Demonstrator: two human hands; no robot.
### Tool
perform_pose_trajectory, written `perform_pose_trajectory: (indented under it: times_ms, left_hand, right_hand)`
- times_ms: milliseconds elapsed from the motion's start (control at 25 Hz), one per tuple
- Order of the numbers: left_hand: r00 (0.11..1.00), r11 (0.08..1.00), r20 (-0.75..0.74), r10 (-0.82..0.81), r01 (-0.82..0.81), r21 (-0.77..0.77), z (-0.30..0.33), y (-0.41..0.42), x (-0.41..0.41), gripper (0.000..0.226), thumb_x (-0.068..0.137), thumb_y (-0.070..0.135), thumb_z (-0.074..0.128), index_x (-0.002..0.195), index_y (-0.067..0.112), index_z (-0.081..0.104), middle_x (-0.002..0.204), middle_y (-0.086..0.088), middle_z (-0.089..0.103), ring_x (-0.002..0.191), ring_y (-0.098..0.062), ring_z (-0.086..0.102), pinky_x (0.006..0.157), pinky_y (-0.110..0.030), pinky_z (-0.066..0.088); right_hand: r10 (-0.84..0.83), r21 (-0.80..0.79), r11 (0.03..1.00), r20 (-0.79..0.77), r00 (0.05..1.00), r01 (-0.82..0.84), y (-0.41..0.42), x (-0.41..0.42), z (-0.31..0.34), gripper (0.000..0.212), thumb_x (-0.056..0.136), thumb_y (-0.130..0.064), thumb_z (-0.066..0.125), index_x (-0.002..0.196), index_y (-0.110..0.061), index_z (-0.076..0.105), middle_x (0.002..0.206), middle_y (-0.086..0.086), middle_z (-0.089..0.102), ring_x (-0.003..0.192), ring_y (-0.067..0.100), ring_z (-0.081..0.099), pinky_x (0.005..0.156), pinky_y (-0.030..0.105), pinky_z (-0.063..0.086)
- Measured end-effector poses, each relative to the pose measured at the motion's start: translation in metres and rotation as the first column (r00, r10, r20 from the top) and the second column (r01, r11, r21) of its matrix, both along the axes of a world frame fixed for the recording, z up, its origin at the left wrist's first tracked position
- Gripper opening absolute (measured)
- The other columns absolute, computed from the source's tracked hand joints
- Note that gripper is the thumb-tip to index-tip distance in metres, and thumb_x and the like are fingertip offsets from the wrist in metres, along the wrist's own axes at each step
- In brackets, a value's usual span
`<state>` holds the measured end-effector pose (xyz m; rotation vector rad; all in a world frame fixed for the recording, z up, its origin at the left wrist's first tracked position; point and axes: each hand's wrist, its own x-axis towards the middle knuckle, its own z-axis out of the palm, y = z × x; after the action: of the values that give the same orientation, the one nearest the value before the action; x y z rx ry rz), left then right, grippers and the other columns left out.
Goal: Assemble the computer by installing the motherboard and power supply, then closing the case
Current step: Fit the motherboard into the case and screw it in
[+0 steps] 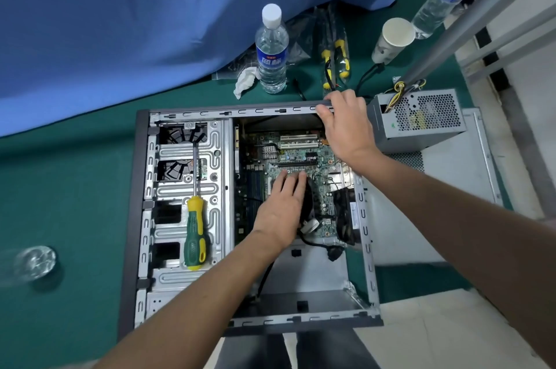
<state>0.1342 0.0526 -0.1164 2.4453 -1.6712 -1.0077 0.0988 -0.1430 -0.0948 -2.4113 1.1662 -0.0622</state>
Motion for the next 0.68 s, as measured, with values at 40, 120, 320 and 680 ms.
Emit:
perform_pose_trajectory:
  times_ms: [40, 120, 320, 680]
  left_hand:
    - [1.0, 1.0, -0.003, 0.023, -0.023, -0.007, 0.0, 0.001, 0.001, 0.109, 0.085, 0.01, 0.074, 0.157, 0.008, -0.008, 0.162, -0.006, 0.003, 0.151, -0.027, -0.005, 0.116, -0.036, 0.035]
    - [0.997, 0.997, 0.027, 0.075, -0.074, -0.027, 0.001, 0.001, 0.005, 0.106, 0.084, 0.017, 0.077, 0.158, 0.008, 0.002, 0.161, -0.01, 0.006, 0.15, -0.028, 0.002, 0.118, -0.035, 0.026]
    - [0.989, 0.991, 0.077, 0.13, -0.126, -0.044, -0.004, -0.001, 0.005, 0.093, 0.082, 0.017, 0.078, 0.155, 0.013, 0.021, 0.145, -0.006, 0.032, 0.129, -0.025, 0.031, 0.107, -0.028, 0.035]
    - [0.987, 0.99, 0.135, 0.087, -0.071, -0.122, -0.003, 0.018, 0.0, 0.092, 0.093, 0.014, 0.068, 0.159, 0.017, 0.005, 0.166, -0.006, 0.005, 0.152, -0.023, 0.003, 0.12, -0.031, 0.018]
  right_hand:
    - [0.005, -0.002, 1.0, 0.002, 1.0, -0.005, 0.0, 0.0, 0.0, 0.039, 0.104, -0.041, 0.038, 0.128, -0.014, 0.051, 0.126, 0.008, 0.047, 0.118, 0.029, 0.039, 0.088, 0.044, 0.043]
    - [0.01, -0.003, 1.0, -0.002, 1.0, -0.01, 0.0, 0.002, 0.001, 0.04, 0.104, -0.042, 0.038, 0.129, -0.014, 0.051, 0.127, 0.008, 0.047, 0.119, 0.029, 0.039, 0.089, 0.044, 0.043]
    - [0.016, -0.014, 1.0, -0.002, 1.0, -0.016, -0.002, 0.002, -0.002, 0.04, 0.104, -0.042, 0.037, 0.128, -0.014, 0.051, 0.127, 0.009, 0.047, 0.118, 0.029, 0.039, 0.088, 0.045, 0.044]
    - [0.022, -0.006, 1.0, 0.004, 1.0, -0.022, 0.0, 0.001, 0.001, 0.04, 0.104, -0.042, 0.037, 0.127, -0.013, 0.052, 0.128, 0.009, 0.048, 0.119, 0.03, 0.039, 0.089, 0.045, 0.042]
